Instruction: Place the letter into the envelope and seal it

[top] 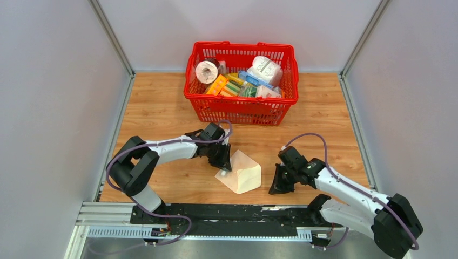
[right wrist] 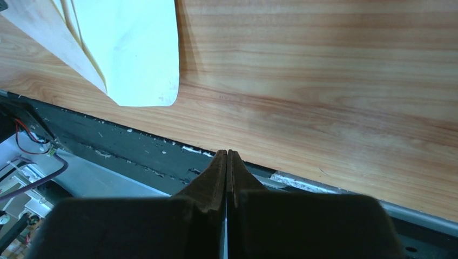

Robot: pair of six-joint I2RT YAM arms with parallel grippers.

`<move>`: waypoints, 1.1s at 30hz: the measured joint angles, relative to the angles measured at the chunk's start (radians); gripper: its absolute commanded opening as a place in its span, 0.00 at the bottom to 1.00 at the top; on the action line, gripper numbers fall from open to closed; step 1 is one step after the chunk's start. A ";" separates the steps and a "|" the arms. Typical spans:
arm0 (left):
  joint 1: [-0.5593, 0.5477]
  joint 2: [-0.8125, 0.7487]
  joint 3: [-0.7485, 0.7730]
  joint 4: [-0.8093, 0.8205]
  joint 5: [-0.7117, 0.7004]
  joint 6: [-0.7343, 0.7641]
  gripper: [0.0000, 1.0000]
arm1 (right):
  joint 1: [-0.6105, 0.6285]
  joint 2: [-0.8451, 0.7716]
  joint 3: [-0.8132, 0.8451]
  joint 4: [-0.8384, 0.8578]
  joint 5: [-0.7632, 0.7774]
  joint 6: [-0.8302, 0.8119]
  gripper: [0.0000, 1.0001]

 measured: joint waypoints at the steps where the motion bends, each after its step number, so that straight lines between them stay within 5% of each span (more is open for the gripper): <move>1: 0.000 0.000 0.000 -0.001 -0.008 -0.003 0.00 | 0.011 0.020 -0.004 0.021 0.006 0.011 0.00; 18: -0.014 -0.003 0.000 -0.015 -0.114 -0.063 0.00 | 0.055 0.191 -0.065 0.377 0.069 0.157 0.00; 33: -0.089 -0.005 -0.004 0.018 -0.163 -0.129 0.00 | 0.060 0.320 0.065 0.474 0.097 0.182 0.00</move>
